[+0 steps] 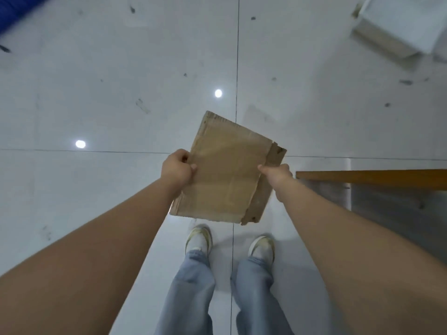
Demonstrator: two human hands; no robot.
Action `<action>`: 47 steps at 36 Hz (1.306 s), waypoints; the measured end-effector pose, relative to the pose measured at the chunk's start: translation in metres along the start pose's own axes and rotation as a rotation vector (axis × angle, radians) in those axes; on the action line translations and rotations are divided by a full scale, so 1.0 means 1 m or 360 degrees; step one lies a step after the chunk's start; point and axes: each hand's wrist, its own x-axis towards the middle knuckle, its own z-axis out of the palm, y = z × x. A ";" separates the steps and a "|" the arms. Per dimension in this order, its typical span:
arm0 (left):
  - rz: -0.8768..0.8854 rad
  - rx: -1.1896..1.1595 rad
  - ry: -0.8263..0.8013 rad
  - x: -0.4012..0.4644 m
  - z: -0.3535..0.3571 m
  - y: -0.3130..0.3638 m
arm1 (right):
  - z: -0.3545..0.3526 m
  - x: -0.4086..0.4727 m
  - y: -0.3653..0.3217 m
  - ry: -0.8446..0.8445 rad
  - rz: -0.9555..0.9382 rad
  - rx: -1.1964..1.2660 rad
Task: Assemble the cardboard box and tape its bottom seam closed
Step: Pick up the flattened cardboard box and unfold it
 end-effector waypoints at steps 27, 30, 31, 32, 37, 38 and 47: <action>0.0732 -0.0562 0.0157 -0.356 -0.308 0.381 | -0.319 -0.492 -0.268 -0.0062 -0.1121 0.0596; 0.0915 -0.0598 0.0052 -0.413 -0.335 0.419 | -0.362 -0.562 -0.279 0.0045 -0.1270 0.0626; 0.0971 -0.0579 0.0009 -0.432 -0.343 0.432 | -0.376 -0.583 -0.281 0.0091 -0.1302 0.0632; 0.1033 -0.0547 -0.0036 -0.449 -0.350 0.444 | -0.390 -0.606 -0.281 0.0135 -0.1335 0.0638; 0.1323 -0.0452 -0.0186 -0.521 -0.371 0.513 | -0.461 -0.705 -0.270 0.0421 -0.1426 0.0600; 0.1386 -0.0441 -0.0230 -0.535 -0.371 0.525 | -0.474 -0.724 -0.263 0.0487 -0.1430 0.0607; 0.1780 -0.0180 -0.0731 -0.643 -0.333 0.568 | -0.534 -0.843 -0.134 0.0901 -0.1283 0.1025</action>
